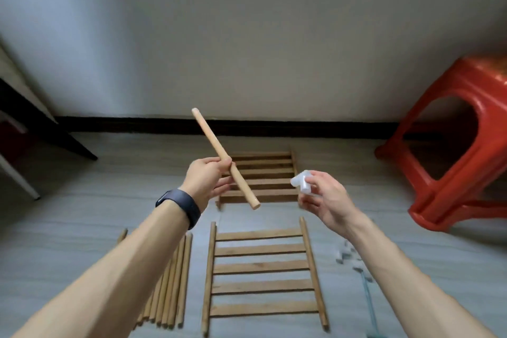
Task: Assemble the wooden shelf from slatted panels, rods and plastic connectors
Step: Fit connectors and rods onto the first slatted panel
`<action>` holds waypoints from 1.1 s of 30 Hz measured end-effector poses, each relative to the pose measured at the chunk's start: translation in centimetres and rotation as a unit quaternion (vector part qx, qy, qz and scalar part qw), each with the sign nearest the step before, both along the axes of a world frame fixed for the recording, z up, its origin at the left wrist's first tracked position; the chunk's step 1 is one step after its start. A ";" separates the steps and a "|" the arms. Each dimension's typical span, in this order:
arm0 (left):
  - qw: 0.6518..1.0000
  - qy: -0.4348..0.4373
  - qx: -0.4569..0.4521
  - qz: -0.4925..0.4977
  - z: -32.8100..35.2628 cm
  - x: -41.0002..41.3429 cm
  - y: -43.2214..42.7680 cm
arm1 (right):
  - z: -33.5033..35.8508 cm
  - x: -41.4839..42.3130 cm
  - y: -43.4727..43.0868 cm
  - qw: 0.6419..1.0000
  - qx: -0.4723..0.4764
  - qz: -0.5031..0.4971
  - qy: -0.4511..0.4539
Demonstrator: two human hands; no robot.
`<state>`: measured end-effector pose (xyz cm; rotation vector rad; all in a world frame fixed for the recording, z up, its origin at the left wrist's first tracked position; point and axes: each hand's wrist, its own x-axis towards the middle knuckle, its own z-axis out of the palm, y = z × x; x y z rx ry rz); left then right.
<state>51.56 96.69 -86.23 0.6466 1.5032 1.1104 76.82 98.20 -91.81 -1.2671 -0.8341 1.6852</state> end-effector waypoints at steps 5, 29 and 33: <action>0.977 -0.101 0.107 0.153 7.2 0.1 -2.7 | 14.6 -4.5 -0.7 0.990 0.052 0.042 0.122; 0.946 -0.242 0.056 0.209 6.8 -2.0 -8.5 | 12.6 -6.4 -7.9 0.996 0.044 0.012 -0.071; 0.945 -0.238 0.050 0.219 6.4 -2.1 -8.2 | 11.5 -6.6 -6.9 0.999 0.029 -0.013 -0.036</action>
